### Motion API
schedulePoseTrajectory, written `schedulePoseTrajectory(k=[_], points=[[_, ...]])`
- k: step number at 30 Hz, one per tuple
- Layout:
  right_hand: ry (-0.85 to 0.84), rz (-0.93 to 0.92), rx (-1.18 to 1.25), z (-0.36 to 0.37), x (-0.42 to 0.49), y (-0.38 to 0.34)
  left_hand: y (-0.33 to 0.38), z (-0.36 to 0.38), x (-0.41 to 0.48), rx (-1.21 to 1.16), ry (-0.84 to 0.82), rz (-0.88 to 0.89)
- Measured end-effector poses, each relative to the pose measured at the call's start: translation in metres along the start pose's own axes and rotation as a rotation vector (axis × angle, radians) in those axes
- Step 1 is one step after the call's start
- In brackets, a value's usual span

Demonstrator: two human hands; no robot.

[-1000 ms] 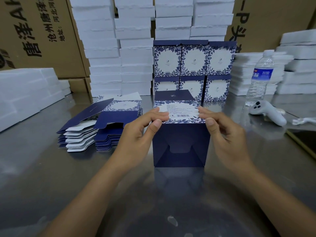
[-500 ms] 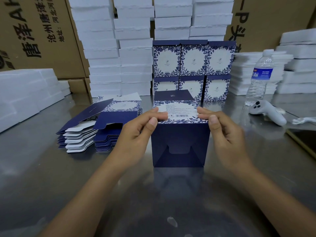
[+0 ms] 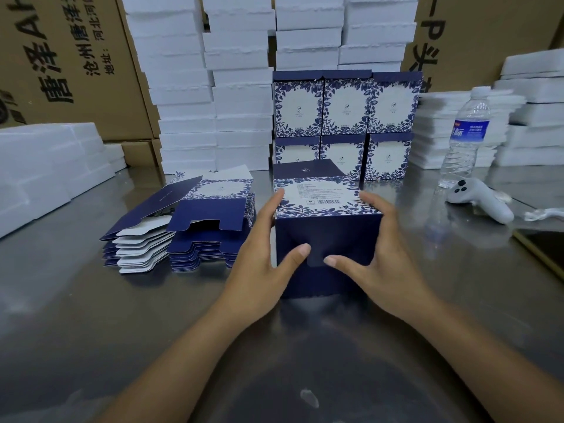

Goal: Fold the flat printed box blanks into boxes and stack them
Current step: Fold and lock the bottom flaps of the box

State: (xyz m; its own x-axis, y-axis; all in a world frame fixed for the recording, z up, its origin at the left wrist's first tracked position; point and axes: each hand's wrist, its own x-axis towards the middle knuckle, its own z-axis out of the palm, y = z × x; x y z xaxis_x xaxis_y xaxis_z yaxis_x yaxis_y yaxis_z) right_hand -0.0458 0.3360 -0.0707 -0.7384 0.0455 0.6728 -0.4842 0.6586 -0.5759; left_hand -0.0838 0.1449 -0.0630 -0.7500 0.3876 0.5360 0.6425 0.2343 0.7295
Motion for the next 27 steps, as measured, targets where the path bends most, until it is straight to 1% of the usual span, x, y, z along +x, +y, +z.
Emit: schedulePoseTrajectory(k=[4, 7, 14, 23, 27], points=[[0.111, -0.048, -0.001, 0.001, 0.002, -0.003, 0.007, 0.006, -0.001, 0.050, 0.140, 0.053], [0.172, -0.062, 0.009, 0.000, 0.003, -0.006, 0.011, 0.008, -0.001, 0.078, 0.207, 0.086], [0.164, -0.068, -0.017, -0.004, 0.003, -0.009, 0.012, 0.005, -0.001, 0.068, 0.200, 0.079], [0.281, -0.078, -0.059, -0.002, 0.004, -0.009, 0.016, 0.008, -0.003, 0.077, 0.248, 0.068], [0.258, -0.061, -0.046, -0.004, 0.005, -0.009, 0.015, 0.007, -0.002, 0.077, 0.218, 0.051]])
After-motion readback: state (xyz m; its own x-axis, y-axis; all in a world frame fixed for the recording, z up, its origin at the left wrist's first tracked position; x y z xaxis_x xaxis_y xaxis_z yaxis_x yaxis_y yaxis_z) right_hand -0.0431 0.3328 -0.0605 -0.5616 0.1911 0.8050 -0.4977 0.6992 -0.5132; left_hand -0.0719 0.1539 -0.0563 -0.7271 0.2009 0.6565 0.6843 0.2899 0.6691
